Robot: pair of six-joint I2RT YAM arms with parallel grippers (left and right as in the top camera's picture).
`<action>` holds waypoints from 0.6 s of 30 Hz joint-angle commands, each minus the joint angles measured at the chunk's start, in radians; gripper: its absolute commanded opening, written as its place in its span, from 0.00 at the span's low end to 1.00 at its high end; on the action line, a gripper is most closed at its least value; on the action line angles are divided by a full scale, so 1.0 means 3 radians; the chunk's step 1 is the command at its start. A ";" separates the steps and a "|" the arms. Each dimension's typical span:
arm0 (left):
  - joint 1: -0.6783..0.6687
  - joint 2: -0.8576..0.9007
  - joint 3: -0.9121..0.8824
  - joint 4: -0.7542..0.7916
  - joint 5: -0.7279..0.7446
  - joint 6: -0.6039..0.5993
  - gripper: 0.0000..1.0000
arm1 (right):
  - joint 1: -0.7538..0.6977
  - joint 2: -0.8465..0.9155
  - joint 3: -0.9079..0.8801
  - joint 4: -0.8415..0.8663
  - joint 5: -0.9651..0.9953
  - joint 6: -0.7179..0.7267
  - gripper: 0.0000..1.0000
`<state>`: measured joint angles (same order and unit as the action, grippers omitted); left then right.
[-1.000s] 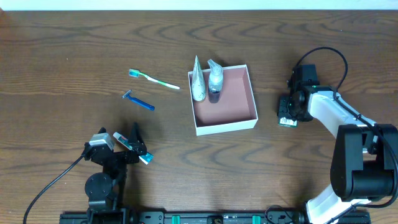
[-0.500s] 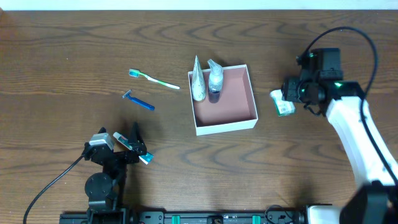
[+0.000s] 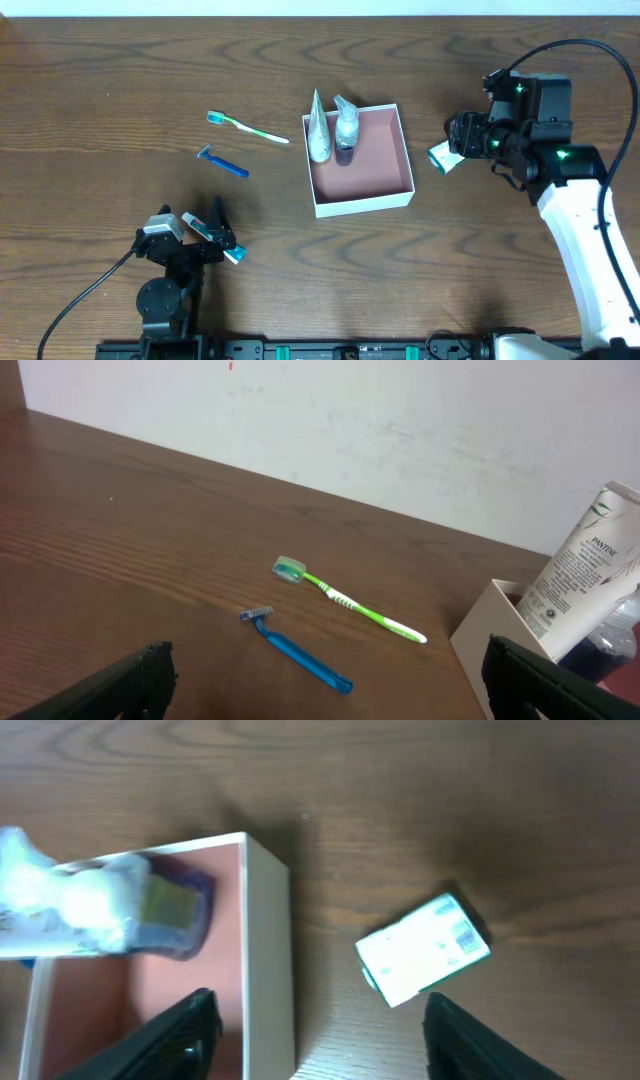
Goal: Pack container
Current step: 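Close the right gripper on the soap box and lift it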
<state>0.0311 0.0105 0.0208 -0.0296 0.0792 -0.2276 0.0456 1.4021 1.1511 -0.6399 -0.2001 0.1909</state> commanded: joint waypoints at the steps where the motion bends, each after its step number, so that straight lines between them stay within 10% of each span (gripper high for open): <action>1: 0.0001 -0.0018 -0.0056 -0.0113 0.0061 0.0055 0.98 | 0.0031 0.0212 0.0045 0.0057 0.0333 0.0048 0.73; 8: 0.0001 -0.0018 -0.0056 -0.0113 0.0061 0.0056 0.98 | -0.0006 0.0682 0.0045 0.0322 0.0521 -0.0893 0.88; 18: 0.0001 -0.0018 -0.0056 -0.0113 0.0061 0.0055 0.98 | -0.0189 0.1204 0.0045 0.0431 0.0440 -0.0852 0.99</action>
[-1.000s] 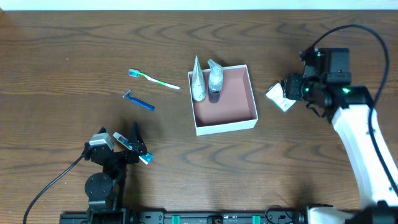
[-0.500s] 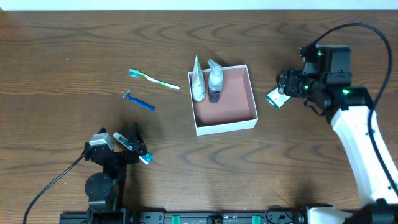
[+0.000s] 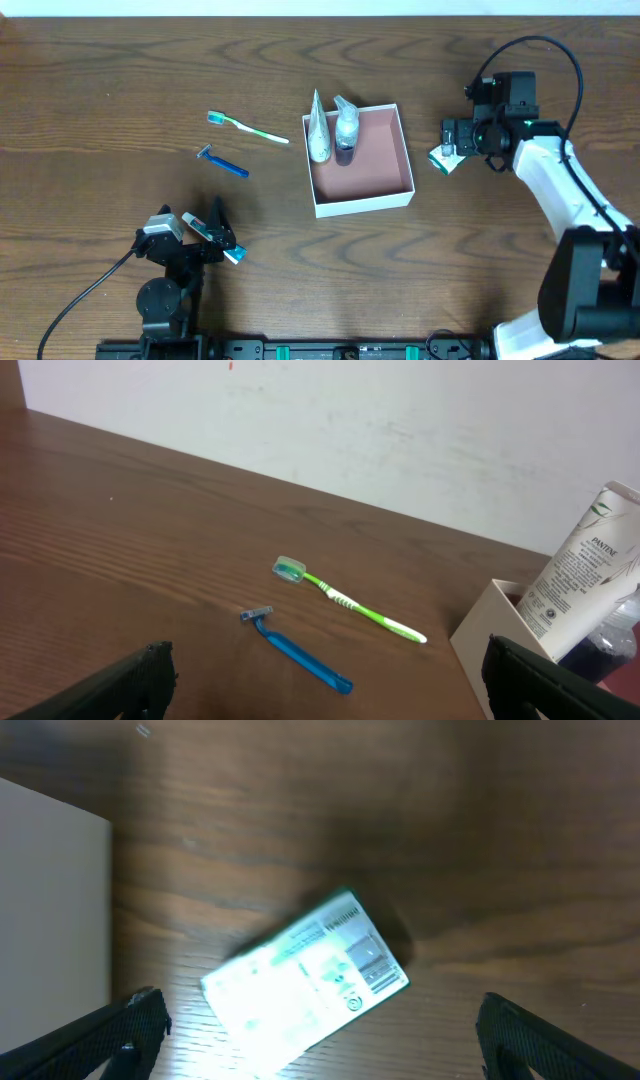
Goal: Pack container
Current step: 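Close the right gripper on the soap box and lift it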
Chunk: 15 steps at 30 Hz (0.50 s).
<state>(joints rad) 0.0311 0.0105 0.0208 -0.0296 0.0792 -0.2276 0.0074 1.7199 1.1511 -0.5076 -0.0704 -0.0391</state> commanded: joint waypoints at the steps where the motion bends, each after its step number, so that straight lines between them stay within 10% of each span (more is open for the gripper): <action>1: 0.0001 -0.0019 -0.0056 -0.0113 0.0061 0.0056 0.98 | -0.0075 0.0198 0.0045 -0.0014 0.0008 -0.0085 0.99; 15: 0.0001 -0.0018 -0.0056 -0.0113 0.0061 0.0055 0.98 | -0.0093 0.0440 0.0045 0.0342 -0.0226 -0.1078 0.99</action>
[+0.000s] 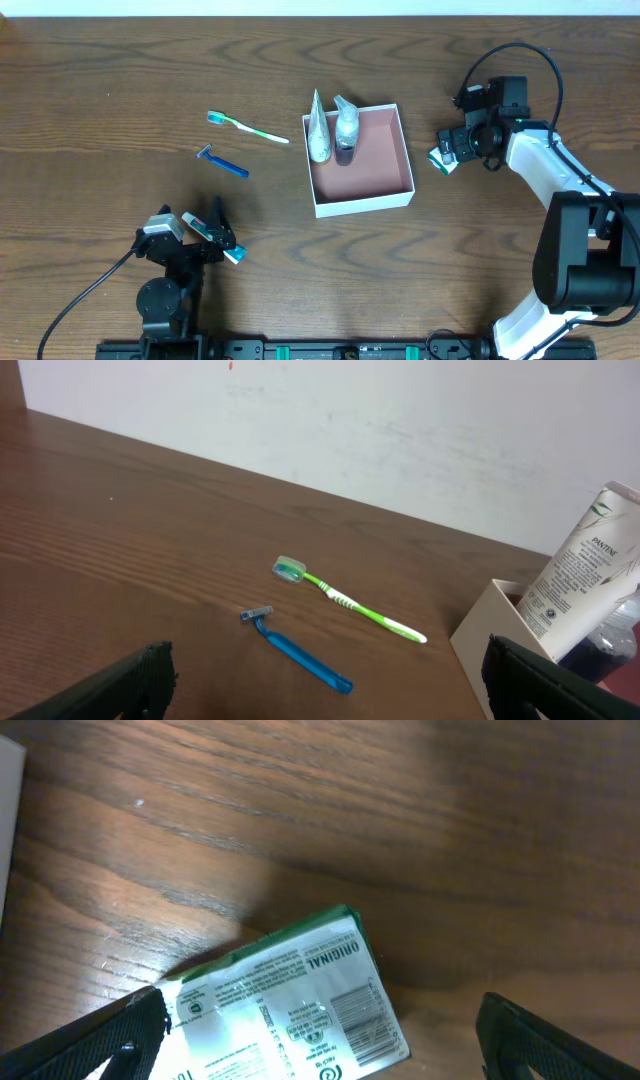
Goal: Pack container
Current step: 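Close the right gripper on the soap box and lift it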
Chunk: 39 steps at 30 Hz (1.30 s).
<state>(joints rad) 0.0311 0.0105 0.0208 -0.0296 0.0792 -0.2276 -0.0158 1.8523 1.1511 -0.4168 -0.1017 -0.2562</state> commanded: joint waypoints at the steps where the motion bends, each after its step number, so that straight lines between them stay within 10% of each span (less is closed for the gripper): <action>1: 0.0001 -0.0018 -0.0056 -0.0113 0.0061 0.0055 0.98 | -0.0015 -0.0001 0.0045 0.0058 -0.0159 -0.0399 0.99; 39: 0.0001 -0.0018 -0.0056 -0.0113 0.0061 0.0056 0.98 | -0.0193 0.0280 0.0042 -0.0159 -0.0619 -0.0627 0.99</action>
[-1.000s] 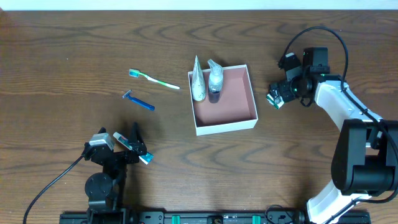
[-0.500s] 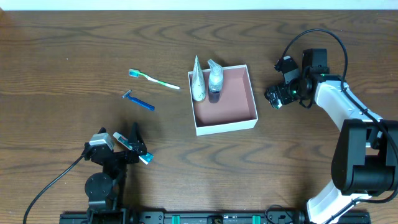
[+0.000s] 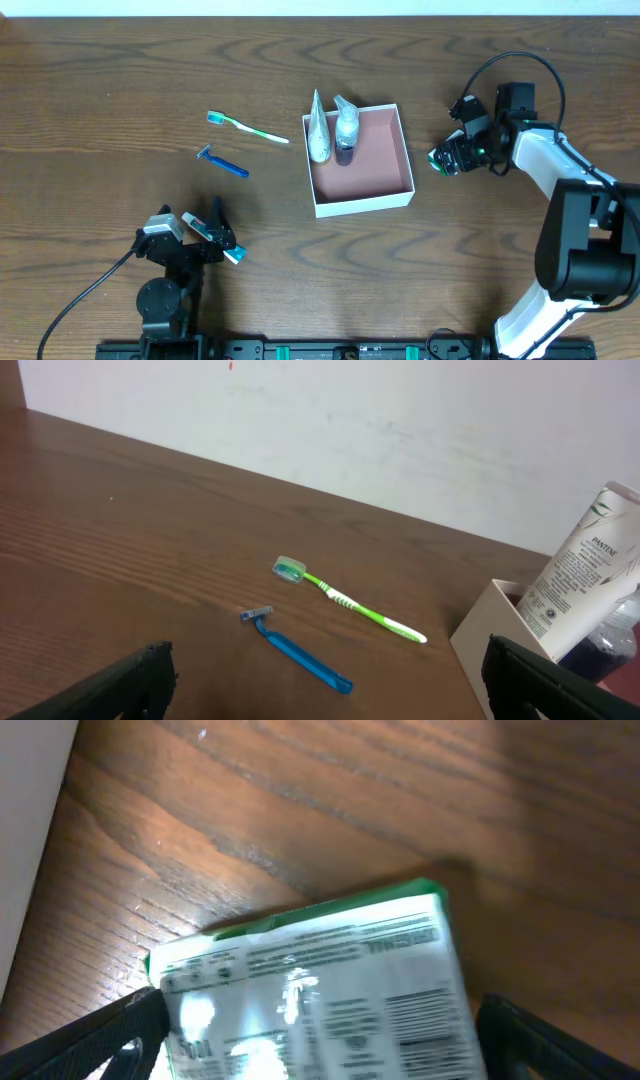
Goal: Pack container
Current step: 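Close the right gripper on the soap box and lift it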
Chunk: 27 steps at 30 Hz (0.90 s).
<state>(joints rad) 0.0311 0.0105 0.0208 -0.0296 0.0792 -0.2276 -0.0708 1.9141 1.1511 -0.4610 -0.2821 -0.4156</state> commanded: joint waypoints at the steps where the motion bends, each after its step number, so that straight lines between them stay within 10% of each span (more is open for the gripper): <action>1: 0.0001 -0.0018 -0.0056 -0.0113 0.0061 0.0056 0.98 | -0.0010 0.0089 0.0042 -0.0015 -0.0028 -0.0094 0.99; 17: 0.0001 -0.0018 -0.0056 -0.0113 0.0061 0.0055 0.98 | -0.0004 0.0205 0.0042 -0.0131 -0.0219 -0.0062 0.96; 27: 0.0001 -0.0018 -0.0056 -0.0113 0.0061 0.0055 0.98 | 0.0000 0.0235 0.0041 -0.0132 -0.0221 0.1091 0.89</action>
<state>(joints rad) 0.0311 0.0105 0.0208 -0.0296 0.0792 -0.2276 -0.0711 1.9423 1.1706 -0.4896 -0.3374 -0.2649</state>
